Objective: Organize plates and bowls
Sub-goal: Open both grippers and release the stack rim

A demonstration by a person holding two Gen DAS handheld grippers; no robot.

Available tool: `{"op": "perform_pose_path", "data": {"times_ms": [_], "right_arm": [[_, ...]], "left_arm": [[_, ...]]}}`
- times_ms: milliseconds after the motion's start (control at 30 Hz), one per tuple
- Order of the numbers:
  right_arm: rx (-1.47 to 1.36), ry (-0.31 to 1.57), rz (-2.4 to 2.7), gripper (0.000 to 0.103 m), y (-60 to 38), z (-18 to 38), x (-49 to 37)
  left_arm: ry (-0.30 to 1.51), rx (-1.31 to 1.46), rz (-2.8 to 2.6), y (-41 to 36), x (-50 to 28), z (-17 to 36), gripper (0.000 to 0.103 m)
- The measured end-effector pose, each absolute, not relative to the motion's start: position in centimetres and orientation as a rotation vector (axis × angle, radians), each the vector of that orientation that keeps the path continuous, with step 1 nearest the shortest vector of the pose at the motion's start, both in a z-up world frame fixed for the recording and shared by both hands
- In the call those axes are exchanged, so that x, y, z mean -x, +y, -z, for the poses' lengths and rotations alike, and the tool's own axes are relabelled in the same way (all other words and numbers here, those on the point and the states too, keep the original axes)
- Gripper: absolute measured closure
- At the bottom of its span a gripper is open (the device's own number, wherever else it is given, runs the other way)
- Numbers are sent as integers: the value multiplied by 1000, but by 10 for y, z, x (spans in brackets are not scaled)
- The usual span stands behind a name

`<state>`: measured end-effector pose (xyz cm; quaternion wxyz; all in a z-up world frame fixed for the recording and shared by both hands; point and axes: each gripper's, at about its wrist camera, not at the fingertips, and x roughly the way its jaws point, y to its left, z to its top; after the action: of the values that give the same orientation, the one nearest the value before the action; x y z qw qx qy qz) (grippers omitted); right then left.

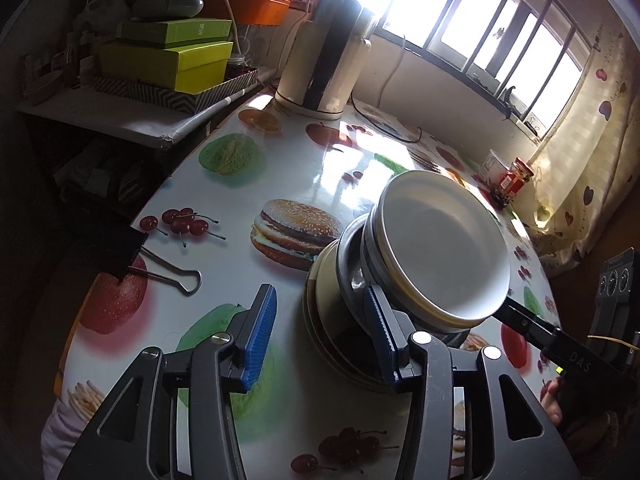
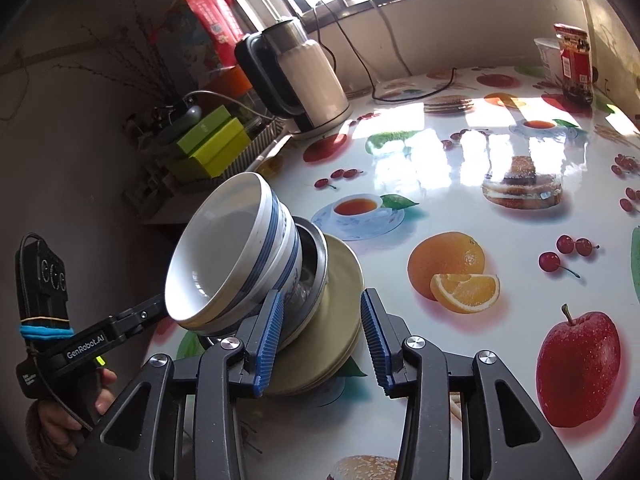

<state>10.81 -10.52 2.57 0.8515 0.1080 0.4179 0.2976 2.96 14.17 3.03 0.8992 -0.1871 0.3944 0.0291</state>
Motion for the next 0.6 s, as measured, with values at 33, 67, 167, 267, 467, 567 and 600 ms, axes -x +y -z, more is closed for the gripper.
{"op": "perform_pose_path", "data": {"times_ms": [33,67,167,267,467,567,600], "right_arm": [[-219,876,-623,61,-105,-26,-106],[-212,871,-619,61,-106,-27,-104],[-195,854,-607,59,-108,-30,-97],[-163,833,-596,56,-110,-33,-89],[-114,815,-570,50,-111,-31,-75],[-102,815,-561,50,-112,-28,-69],[-96,813,-557,50,-112,-28,-66]], "left_arm": [[816,375,-72,141,-28,-31,56],[813,362,-80,139,-26,-32,56],[805,317,-114,134,-20,-35,52],[803,279,-127,127,-13,-34,50],[811,242,-141,117,-5,-28,50],[798,217,-152,111,0,-27,50],[793,213,-152,111,1,-27,50]]}}
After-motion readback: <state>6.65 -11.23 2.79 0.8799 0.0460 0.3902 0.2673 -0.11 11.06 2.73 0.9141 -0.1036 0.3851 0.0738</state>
